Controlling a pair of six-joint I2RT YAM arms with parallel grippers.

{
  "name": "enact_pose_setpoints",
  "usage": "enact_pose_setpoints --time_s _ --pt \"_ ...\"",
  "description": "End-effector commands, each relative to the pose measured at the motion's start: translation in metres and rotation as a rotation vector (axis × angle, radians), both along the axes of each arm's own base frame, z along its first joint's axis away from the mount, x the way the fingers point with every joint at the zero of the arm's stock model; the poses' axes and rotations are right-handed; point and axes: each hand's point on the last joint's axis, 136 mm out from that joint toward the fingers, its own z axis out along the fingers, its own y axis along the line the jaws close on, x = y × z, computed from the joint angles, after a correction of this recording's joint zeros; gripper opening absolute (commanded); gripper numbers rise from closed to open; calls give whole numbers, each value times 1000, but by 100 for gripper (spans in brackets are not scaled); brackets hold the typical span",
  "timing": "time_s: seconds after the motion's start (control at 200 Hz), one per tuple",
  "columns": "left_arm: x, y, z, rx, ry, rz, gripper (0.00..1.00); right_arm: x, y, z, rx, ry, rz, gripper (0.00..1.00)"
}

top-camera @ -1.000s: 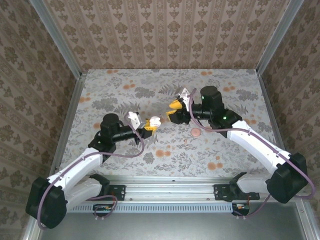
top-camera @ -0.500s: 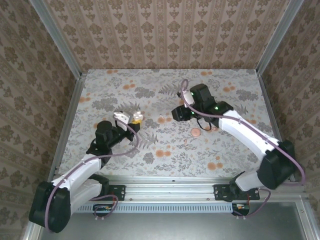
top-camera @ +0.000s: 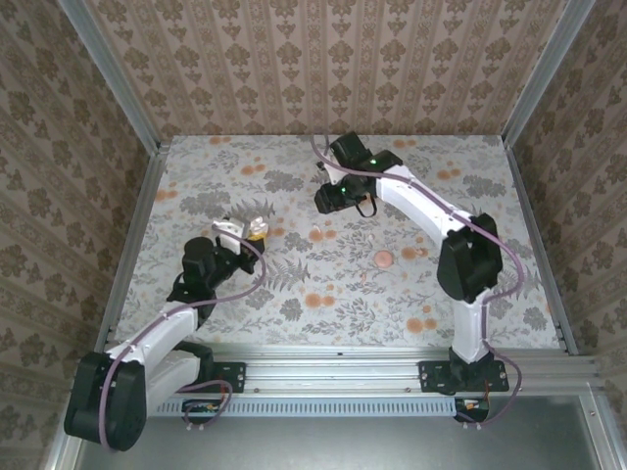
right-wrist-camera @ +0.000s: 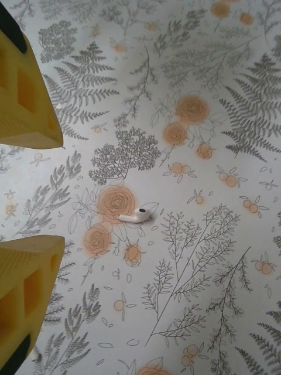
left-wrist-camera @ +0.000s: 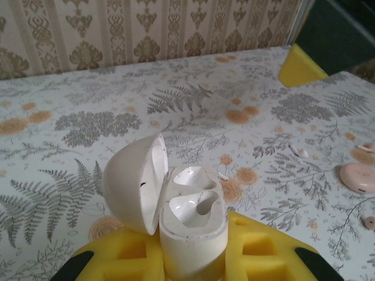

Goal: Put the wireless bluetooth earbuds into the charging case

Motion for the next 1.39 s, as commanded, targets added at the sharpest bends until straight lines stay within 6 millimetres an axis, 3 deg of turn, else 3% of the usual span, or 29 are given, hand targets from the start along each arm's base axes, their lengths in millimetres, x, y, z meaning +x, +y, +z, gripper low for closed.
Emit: enact_pose_setpoints --time_s 0.0,0.435,0.995,1.39 --pt "5 5 4 16 -38 13 14 -2 -6 -20 -79 81 22 42" --pt "9 14 5 29 -27 48 13 11 14 -73 -220 180 126 40" --pt "10 12 3 34 -11 36 13 17 28 -110 -300 188 192 40" --pt "12 11 3 28 -8 31 13 27 35 -124 -287 164 195 38"
